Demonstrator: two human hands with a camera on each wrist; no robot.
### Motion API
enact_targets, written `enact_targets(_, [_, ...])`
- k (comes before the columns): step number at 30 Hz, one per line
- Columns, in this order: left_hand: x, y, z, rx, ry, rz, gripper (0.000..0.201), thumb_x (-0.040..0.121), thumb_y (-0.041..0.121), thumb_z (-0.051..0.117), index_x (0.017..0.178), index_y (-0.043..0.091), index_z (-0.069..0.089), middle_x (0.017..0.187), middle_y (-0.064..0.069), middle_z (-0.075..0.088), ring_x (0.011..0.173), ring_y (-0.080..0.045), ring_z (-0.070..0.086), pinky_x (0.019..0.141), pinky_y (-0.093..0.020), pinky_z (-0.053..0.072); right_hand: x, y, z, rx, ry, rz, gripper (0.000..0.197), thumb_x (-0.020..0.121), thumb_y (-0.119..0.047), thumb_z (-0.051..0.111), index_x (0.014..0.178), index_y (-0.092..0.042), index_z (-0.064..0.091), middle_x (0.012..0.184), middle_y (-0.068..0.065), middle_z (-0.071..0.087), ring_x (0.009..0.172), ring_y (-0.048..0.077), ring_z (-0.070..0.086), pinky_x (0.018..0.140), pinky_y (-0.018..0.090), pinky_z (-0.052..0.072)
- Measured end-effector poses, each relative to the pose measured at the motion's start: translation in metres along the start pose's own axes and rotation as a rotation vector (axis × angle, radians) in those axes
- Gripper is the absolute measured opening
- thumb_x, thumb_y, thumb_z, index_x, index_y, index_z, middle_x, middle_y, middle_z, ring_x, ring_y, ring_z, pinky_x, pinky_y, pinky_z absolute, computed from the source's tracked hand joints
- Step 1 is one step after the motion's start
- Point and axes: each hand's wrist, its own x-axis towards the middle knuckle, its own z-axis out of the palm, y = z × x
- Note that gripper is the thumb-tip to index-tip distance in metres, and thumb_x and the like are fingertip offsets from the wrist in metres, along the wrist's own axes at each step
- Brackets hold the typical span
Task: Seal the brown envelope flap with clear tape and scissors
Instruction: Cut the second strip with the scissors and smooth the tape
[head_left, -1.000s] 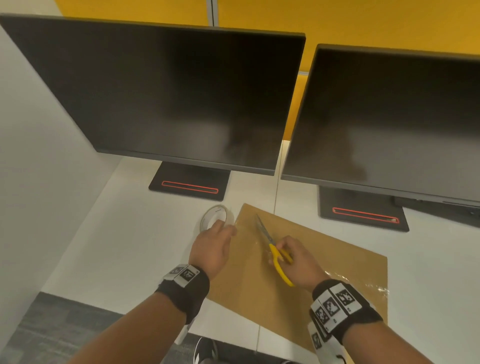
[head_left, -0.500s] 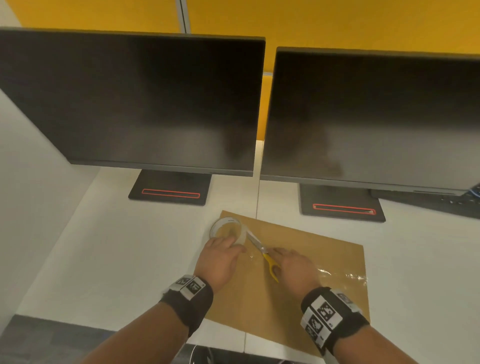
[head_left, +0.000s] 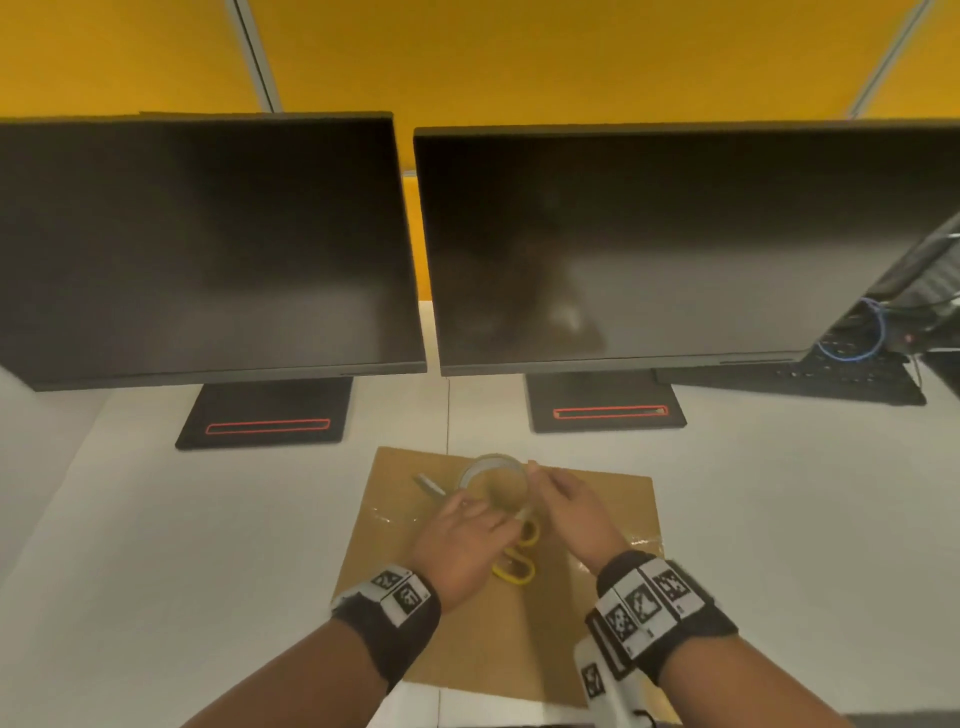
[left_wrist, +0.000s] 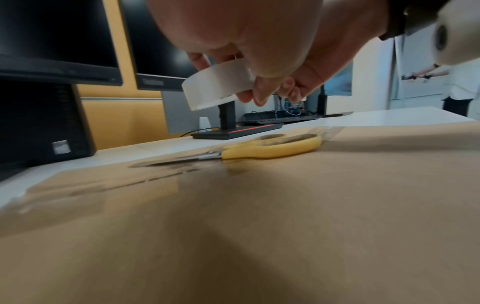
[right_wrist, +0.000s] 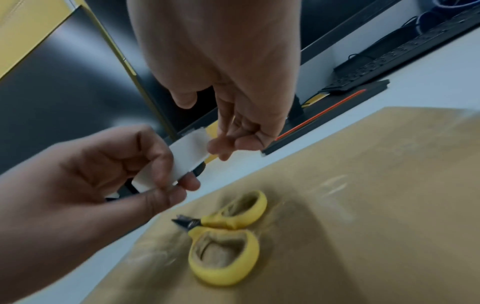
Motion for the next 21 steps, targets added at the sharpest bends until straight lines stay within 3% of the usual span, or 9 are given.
enact_targets(1, [0.004, 0.005, 0.000, 0.019, -0.029, 0.024, 0.015, 0.066, 0.021, 0.057, 0.078, 0.029, 0.061, 0.074, 0.015, 0.066, 0.068, -0.012, 0.062, 0.083, -0.029, 0.042, 0.003, 0.004, -0.005, 0.012, 0.007, 0.022, 0.035, 0.092, -0.044, 0.052, 0.103, -0.016, 0.069, 0.094, -0.003, 0.068, 0.088, 0.012, 0.062, 0.079, 0.021, 0.050])
enact_targets(3, [0.012, 0.014, 0.002, 0.066, -0.081, 0.062, 0.024, 0.067, 0.026, 0.047, 0.080, 0.029, 0.067, 0.075, 0.014, 0.068, 0.070, -0.012, 0.063, 0.082, -0.030, 0.033, 0.007, 0.011, -0.015, 0.001, 0.033, 0.073, 0.031, 0.083, -0.043, 0.065, 0.098, -0.017, 0.070, 0.094, 0.000, 0.070, 0.088, 0.015, 0.065, 0.085, 0.034, 0.055])
enact_targets(5, [0.020, 0.021, 0.004, 0.095, -0.086, 0.109, 0.024, 0.060, 0.026, 0.066, 0.084, 0.029, 0.064, 0.074, 0.013, 0.067, 0.070, -0.014, 0.062, 0.083, -0.032, 0.032, 0.007, 0.018, -0.026, -0.027, 0.054, 0.111, 0.020, 0.078, -0.031, 0.072, 0.090, -0.016, 0.066, 0.087, 0.003, 0.069, 0.075, 0.014, 0.062, 0.072, 0.026, 0.053])
enact_targets(6, [0.023, 0.025, 0.004, 0.089, -0.093, 0.128, 0.034, 0.054, 0.024, 0.075, 0.085, 0.029, 0.062, 0.074, 0.013, 0.066, 0.071, -0.015, 0.062, 0.084, -0.034, 0.034, 0.005, 0.020, -0.031, -0.036, 0.069, 0.119, 0.013, 0.077, -0.024, 0.073, 0.085, -0.018, 0.063, 0.081, 0.002, 0.066, 0.069, 0.012, 0.059, 0.063, 0.021, 0.049])
enact_targets(8, [0.028, 0.032, 0.008, 0.065, -0.094, 0.130, 0.040, 0.051, 0.025, 0.082, 0.086, 0.032, 0.064, 0.085, 0.012, 0.069, 0.078, -0.015, 0.063, 0.090, -0.038, 0.042, 0.000, 0.028, -0.043, -0.041, 0.115, 0.123, 0.012, 0.077, -0.018, 0.072, 0.081, -0.020, 0.061, 0.076, 0.000, 0.062, 0.065, 0.011, 0.055, 0.057, 0.017, 0.043])
enact_targets(12, [0.027, 0.043, 0.009, -0.033, -0.090, 0.043, 0.032, 0.073, 0.043, 0.066, 0.104, 0.039, 0.059, 0.124, 0.006, 0.060, 0.108, -0.016, 0.056, 0.102, -0.045, 0.040, -0.009, 0.052, -0.072, -0.040, 0.224, 0.164, 0.013, 0.079, -0.023, 0.068, 0.091, -0.019, 0.065, 0.080, -0.001, 0.068, 0.071, 0.012, 0.063, 0.064, 0.020, 0.046])
enact_targets(15, [0.020, 0.039, 0.017, -0.035, -0.234, -0.101, 0.055, 0.069, 0.059, 0.056, 0.119, 0.037, 0.051, 0.134, 0.000, 0.056, 0.116, -0.021, 0.059, 0.098, -0.050, 0.046, -0.013, 0.071, -0.096, -0.032, 0.294, 0.194, 0.018, 0.081, -0.026, 0.068, 0.095, -0.015, 0.066, 0.072, -0.003, 0.068, 0.074, 0.017, 0.067, 0.066, 0.024, 0.046])
enact_targets(19, [0.009, 0.033, 0.034, -0.007, -0.397, -0.252, 0.081, 0.067, 0.078, 0.043, 0.137, 0.043, 0.022, 0.155, -0.005, 0.030, 0.141, -0.035, 0.030, 0.106, -0.060, 0.028, -0.020, 0.089, -0.121, -0.004, 0.385, 0.223, 0.023, 0.084, -0.028, 0.067, 0.100, -0.011, 0.066, 0.070, 0.002, 0.070, 0.071, 0.020, 0.068, 0.066, 0.027, 0.044])
enact_targets(21, [0.007, 0.033, 0.040, 0.011, -0.408, -0.291, 0.084, 0.067, 0.079, 0.044, 0.140, 0.047, 0.019, 0.158, -0.002, 0.022, 0.143, -0.035, 0.022, 0.109, -0.058, 0.019, -0.023, 0.095, -0.130, -0.002, 0.418, 0.233, 0.024, 0.084, -0.028, 0.066, 0.102, -0.011, 0.065, 0.071, 0.004, 0.070, 0.069, 0.018, 0.066, 0.065, 0.026, 0.043])
